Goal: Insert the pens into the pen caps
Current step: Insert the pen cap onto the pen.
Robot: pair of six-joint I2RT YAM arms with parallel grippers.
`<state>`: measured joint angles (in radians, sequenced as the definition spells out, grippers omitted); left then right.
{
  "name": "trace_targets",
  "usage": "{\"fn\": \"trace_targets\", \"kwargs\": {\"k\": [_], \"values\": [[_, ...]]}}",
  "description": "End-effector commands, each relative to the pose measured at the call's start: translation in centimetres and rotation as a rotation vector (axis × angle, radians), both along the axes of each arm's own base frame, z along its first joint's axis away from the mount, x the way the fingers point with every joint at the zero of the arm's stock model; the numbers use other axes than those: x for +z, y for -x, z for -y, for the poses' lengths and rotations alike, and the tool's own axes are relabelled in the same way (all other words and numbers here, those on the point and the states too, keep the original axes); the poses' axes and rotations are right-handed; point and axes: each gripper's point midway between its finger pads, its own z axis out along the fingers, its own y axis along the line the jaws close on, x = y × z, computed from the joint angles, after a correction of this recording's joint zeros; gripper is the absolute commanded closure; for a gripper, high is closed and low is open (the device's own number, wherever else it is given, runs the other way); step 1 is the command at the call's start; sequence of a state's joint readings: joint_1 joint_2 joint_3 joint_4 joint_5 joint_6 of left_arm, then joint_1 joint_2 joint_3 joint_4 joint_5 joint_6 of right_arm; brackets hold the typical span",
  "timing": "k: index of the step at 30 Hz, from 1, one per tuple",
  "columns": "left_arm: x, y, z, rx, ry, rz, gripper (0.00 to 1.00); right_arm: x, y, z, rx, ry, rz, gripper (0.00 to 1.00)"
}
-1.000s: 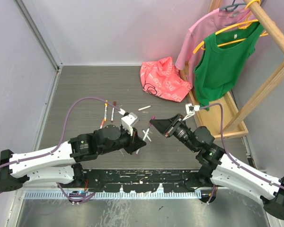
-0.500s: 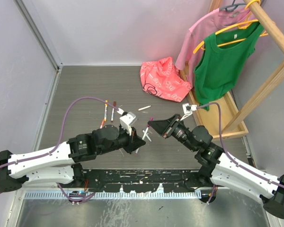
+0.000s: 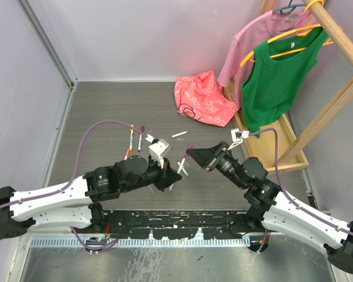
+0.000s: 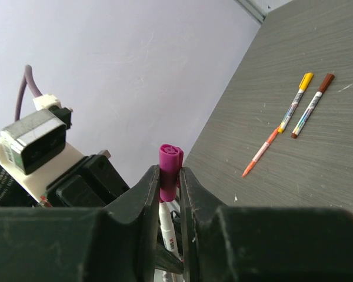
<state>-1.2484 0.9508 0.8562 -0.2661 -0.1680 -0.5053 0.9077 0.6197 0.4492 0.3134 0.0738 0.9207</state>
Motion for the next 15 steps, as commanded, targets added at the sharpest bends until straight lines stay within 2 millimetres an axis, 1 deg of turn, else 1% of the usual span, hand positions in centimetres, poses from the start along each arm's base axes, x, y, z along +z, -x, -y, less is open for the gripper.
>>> {"fn": "trace_targets", "kwargs": {"k": [1, 3, 6, 10, 15], "values": [[3.3, -0.3, 0.7, 0.004, 0.097, 0.042, 1.0, 5.0, -0.5, 1.8, -0.079, -0.143, 0.064, 1.0], [3.3, -0.3, 0.7, 0.002, 0.096, 0.041, 1.0, 5.4, -0.6, 2.0, -0.088, -0.153, 0.07, 1.0], [3.3, -0.3, 0.7, 0.003, 0.094, 0.04, 1.0, 5.5, -0.5, 1.6, -0.072, -0.139, 0.078, 1.0], [3.2, -0.4, 0.7, 0.005, 0.094, 0.041, 1.0, 5.0, -0.2, 0.7, -0.033, -0.118, 0.072, 1.0], [3.1, -0.4, 0.7, 0.007, 0.091, 0.041, 1.0, 4.3, 0.0, 0.3, -0.01, -0.102, 0.064, 1.0]]}}
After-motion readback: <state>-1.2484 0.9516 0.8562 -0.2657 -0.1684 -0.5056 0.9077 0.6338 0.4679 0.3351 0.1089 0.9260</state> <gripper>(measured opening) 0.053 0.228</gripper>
